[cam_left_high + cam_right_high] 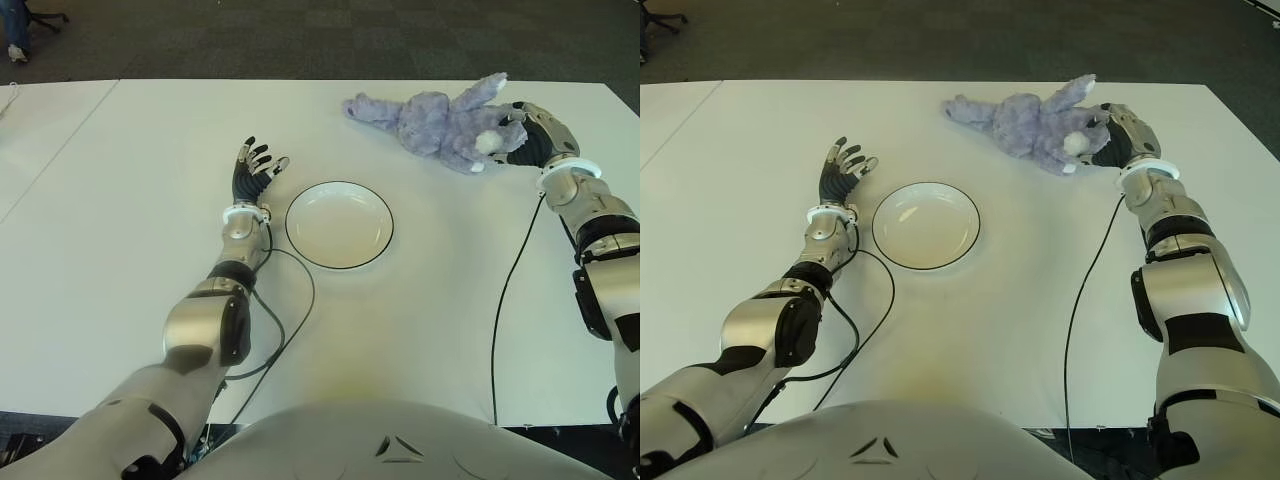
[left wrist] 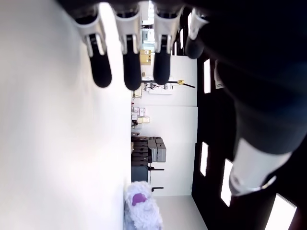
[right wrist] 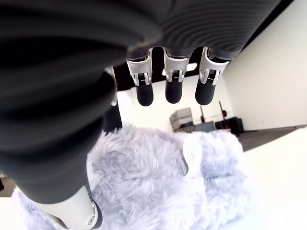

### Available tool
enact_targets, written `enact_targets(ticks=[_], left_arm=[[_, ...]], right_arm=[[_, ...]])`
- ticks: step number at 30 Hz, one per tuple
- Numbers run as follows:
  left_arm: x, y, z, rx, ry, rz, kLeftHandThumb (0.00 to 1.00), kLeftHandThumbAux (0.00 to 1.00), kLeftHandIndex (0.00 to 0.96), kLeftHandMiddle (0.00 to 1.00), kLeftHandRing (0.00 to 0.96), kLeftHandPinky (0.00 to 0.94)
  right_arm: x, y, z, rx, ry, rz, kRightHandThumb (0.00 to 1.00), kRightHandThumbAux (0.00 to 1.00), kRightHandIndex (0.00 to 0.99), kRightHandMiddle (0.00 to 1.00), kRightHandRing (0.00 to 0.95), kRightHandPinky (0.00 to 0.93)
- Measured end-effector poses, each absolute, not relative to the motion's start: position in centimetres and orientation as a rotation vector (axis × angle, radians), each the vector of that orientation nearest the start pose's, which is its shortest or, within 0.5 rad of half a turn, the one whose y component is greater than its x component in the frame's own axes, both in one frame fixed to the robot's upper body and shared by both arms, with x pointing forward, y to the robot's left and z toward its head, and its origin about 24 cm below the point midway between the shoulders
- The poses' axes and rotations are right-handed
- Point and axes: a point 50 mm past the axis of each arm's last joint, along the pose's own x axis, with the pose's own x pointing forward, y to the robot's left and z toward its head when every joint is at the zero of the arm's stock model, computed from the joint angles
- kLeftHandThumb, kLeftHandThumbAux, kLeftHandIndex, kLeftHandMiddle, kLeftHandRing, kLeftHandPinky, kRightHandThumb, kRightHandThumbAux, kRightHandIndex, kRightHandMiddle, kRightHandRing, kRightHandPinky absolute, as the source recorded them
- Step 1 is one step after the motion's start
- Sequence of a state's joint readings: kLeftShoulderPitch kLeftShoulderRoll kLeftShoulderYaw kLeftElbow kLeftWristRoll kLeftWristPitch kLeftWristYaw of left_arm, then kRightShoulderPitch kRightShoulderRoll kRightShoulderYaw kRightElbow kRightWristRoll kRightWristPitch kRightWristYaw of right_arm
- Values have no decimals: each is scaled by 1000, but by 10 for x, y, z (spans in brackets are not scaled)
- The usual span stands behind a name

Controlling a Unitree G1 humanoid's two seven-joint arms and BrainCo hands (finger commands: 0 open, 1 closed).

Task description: Put the doll into the plate.

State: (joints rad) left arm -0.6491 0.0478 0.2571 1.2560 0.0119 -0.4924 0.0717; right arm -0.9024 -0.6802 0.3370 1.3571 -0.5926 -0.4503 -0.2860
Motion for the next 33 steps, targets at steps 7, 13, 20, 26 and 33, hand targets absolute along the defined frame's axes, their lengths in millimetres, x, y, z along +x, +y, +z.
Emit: enact_targets(ticks=[7, 13, 20, 26, 33], left_arm=[[334, 159, -3, -47, 137, 128, 20, 736, 49, 185, 210, 222], [334, 158, -3, -42, 137, 124, 18, 725, 42, 187, 214, 225], [335, 158, -3, -44, 136, 125, 24, 721, 36, 175, 198, 207], [334, 158, -3, -43, 137, 124, 18, 728, 42, 177, 197, 209], [334, 158, -3, -44, 137, 125, 23, 734, 49, 177, 201, 221]], right_arm=[[364, -303, 113, -1262, 22, -112, 241, 781, 278, 24, 0, 0], [364, -302, 112, -1235, 23, -119, 236, 770, 274, 19, 0, 0], [361, -303, 106, -1207, 39, -124, 236, 767, 275, 24, 0, 0], [360, -303, 103, -1180, 47, -128, 224, 765, 279, 35, 0, 15], [360, -302, 100, -1176, 49, -128, 213, 769, 276, 43, 1, 20]])
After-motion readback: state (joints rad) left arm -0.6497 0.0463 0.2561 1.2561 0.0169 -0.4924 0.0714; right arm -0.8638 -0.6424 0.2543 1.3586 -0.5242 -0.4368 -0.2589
